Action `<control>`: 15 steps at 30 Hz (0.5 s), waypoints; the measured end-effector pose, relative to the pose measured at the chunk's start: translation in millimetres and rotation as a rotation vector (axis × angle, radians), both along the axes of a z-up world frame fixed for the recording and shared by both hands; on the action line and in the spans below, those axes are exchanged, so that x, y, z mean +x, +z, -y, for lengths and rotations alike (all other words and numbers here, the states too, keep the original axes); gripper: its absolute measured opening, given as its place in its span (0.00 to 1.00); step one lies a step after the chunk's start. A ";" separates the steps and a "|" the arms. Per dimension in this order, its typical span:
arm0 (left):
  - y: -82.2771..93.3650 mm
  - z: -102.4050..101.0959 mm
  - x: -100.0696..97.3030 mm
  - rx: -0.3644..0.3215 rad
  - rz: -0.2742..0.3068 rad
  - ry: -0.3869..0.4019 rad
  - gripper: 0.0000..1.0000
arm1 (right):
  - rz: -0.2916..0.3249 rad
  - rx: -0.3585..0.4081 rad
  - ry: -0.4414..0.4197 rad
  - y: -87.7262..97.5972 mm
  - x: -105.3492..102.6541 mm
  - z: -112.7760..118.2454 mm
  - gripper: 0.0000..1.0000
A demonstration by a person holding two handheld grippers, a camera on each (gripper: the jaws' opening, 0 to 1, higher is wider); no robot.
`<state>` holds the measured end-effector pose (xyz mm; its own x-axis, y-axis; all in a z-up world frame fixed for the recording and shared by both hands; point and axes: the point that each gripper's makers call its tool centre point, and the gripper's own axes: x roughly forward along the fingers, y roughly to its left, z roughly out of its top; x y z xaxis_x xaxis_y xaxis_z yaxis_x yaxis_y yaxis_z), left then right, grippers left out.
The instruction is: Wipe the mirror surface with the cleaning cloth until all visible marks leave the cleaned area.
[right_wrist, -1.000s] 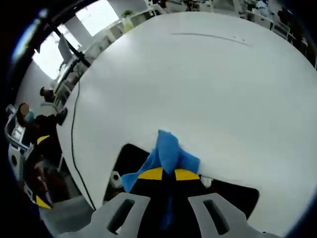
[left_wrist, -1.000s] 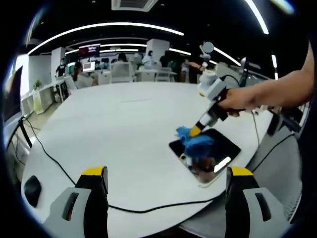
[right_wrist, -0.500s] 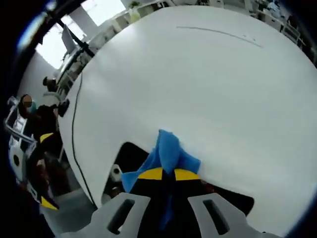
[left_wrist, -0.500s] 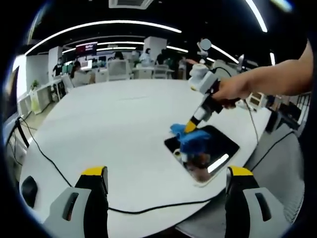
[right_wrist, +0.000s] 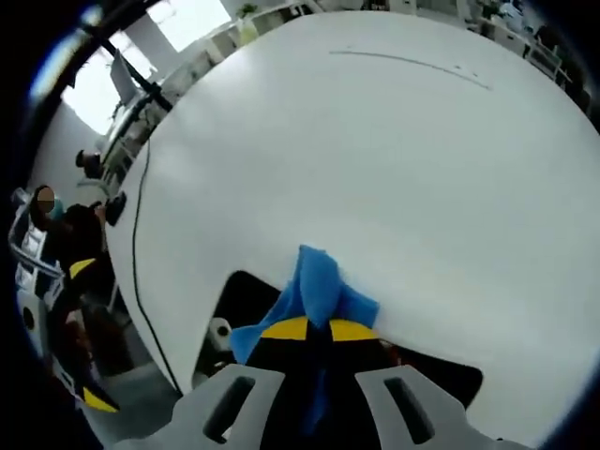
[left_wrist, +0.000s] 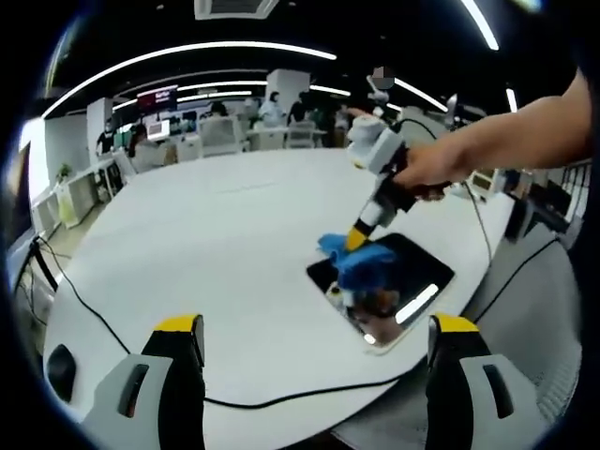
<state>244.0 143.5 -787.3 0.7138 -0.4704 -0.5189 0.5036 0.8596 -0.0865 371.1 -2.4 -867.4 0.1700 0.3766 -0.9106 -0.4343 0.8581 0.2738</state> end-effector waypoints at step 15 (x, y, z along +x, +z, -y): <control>-3.8 1.9 -6.3 0.008 -0.012 0.009 1.00 | 0.051 0.003 0.033 -2.2 4.6 24.4 0.01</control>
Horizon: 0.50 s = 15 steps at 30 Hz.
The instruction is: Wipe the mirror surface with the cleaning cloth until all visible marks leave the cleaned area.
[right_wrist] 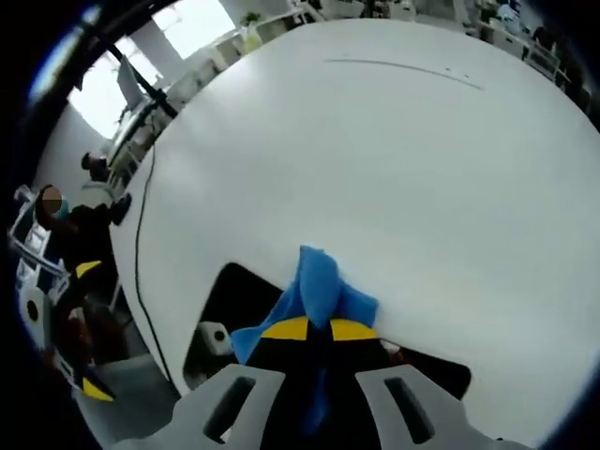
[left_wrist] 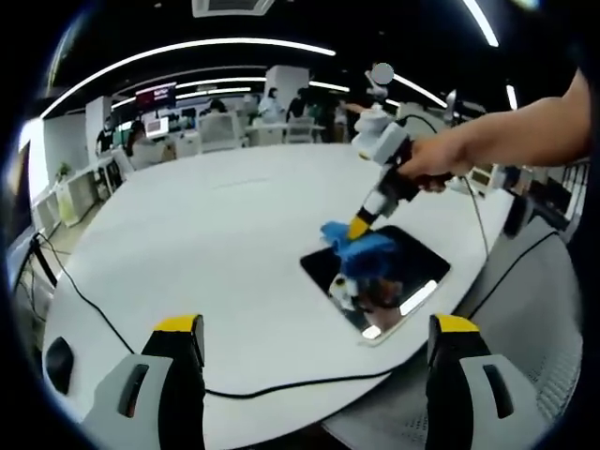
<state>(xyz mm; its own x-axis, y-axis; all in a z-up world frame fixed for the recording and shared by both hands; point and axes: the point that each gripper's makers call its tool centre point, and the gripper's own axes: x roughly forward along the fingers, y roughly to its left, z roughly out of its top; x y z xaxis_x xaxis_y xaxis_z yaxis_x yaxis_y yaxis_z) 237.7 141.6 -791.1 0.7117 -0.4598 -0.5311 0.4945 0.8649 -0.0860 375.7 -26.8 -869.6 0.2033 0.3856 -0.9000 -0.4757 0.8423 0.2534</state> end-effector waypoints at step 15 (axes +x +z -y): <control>-3.0 16.8 0.5 -0.038 -0.001 -0.017 1.00 | 0.010 -0.056 -0.016 0.1 2.9 42.9 0.01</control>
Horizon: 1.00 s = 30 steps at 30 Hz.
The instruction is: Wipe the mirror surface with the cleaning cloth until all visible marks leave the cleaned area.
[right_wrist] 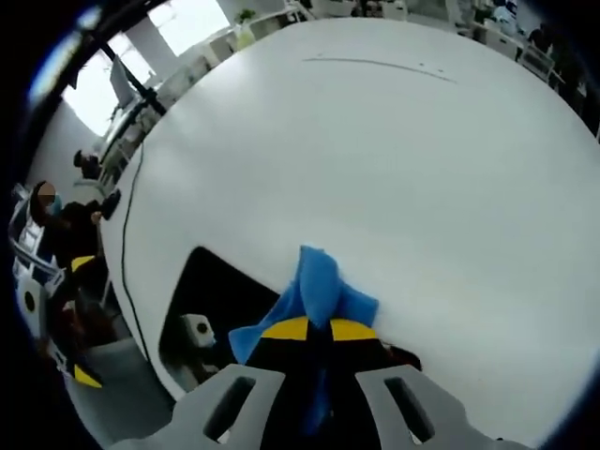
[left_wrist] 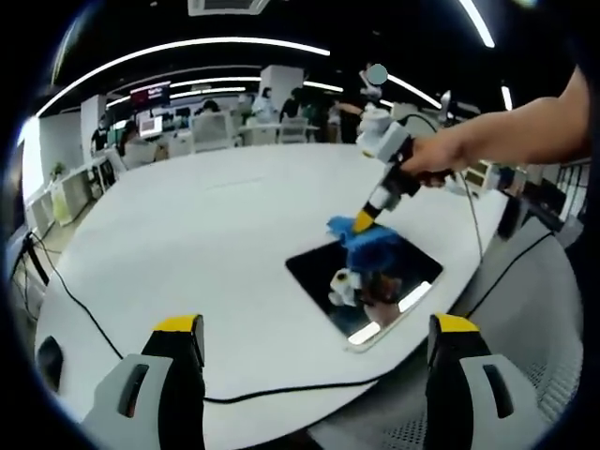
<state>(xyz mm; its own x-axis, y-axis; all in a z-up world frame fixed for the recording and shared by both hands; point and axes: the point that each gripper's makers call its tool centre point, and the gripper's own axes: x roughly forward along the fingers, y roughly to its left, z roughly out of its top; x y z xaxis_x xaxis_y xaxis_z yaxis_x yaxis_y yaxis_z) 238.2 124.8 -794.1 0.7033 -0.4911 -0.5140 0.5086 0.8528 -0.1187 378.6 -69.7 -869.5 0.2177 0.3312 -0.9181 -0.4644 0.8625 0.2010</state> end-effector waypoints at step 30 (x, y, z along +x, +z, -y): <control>-2.0 4.9 1.1 -0.038 -0.003 0.011 1.00 | 0.161 0.061 -0.151 0.7 -23.6 7.6 0.00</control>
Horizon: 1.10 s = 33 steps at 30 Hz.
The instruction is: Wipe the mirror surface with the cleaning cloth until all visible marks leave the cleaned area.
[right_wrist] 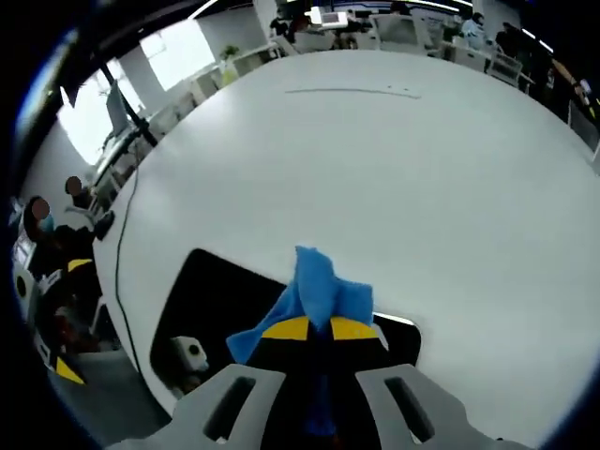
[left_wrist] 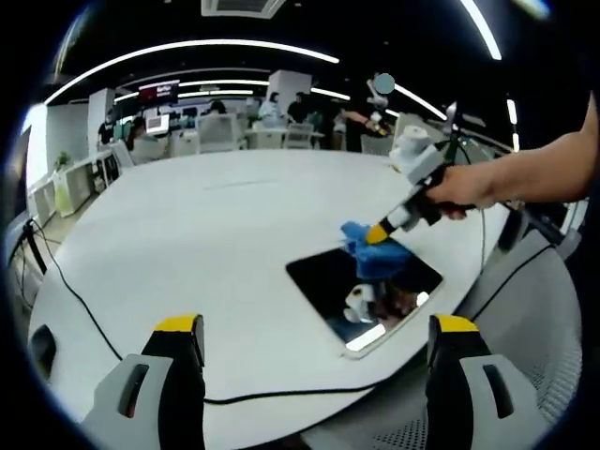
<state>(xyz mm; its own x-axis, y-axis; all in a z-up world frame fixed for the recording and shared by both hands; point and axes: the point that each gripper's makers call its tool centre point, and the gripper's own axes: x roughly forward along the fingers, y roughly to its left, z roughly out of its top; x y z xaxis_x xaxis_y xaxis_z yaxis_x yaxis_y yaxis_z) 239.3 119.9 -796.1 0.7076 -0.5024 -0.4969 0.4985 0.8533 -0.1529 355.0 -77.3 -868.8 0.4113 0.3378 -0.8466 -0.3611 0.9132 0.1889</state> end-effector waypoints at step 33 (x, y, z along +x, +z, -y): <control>0.4 -0.5 -1.6 -0.043 -0.012 0.005 1.00 | -0.093 0.063 -0.007 -0.3 -98.0 5.3 0.01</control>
<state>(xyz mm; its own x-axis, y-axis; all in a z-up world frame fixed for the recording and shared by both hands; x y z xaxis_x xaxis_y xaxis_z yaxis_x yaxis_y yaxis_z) 237.6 120.4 -795.8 0.7041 -0.5200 -0.4836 0.4923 0.8482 -0.1952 257.0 -82.6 -869.0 0.3344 0.3889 -0.8584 -0.3330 0.9009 0.2784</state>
